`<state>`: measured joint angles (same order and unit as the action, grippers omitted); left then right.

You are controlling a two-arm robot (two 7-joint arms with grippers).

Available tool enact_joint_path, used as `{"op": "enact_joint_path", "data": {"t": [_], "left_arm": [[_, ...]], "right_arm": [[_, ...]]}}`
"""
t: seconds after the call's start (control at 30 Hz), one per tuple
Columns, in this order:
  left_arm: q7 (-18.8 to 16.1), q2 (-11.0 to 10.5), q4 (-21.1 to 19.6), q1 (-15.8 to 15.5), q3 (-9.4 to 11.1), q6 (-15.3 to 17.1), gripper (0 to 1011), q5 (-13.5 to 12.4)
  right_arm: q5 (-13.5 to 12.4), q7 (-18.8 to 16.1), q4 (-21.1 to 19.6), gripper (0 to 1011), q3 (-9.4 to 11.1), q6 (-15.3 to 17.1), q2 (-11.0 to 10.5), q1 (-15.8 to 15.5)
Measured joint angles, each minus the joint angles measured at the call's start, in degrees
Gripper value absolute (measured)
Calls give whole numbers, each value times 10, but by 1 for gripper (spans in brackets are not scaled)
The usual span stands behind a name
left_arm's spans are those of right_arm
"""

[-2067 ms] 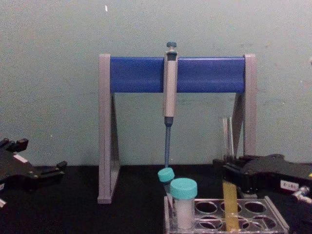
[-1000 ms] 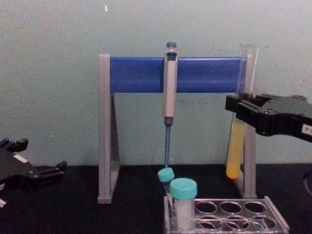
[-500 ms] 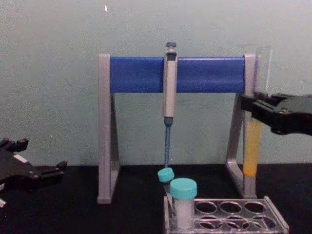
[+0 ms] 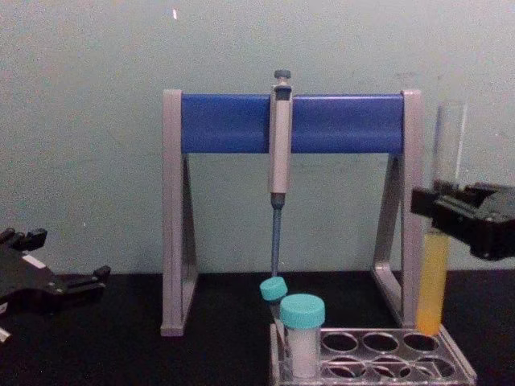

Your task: Pick up the test tube from the test tube rack, shake it, then place it back into the test tube rack.

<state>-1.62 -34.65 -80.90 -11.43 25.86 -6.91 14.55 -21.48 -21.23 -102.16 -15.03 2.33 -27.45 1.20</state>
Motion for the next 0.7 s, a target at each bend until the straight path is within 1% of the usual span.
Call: {"op": "enact_joint_path", "data": {"t": [0.1,0.2,0.33,0.43,0.47,0.5,0.53,0.57,0.63,0.7], "left_arm": [[0,0,0,0,0,0,1010,0],[0,0,0,0,0,0,1010,0],[0,0,0,0,0,0,1010,0],[0,0,0,0,0,0,1010,0],[0,0,0,0,0,0,1010,0],[0,0,0,0,0,0,1010,0],[0,0,0,0,0,0,1010,0],[0,0,0,0,0,0,1010,0],[0,0,0,0,0,0,1010,0],[0,0,0,0,0,0,1010,0]], "right_arm": [[-3,-7,-2,232,-9,4,1,0],[-6,-17,2,232,-21,4,4,7],[-8,-27,21,232,-38,-2,14,27],[-9,-30,33,232,-43,-9,20,38],[-9,-32,43,232,-46,-14,25,47],[-9,-32,43,232,-46,-14,25,47],[-10,-32,53,232,-48,-21,30,56],[-9,-31,65,232,-49,-27,35,65],[-7,-28,74,232,-50,-33,41,73],[-1,-20,87,232,-50,-39,47,82]]}}
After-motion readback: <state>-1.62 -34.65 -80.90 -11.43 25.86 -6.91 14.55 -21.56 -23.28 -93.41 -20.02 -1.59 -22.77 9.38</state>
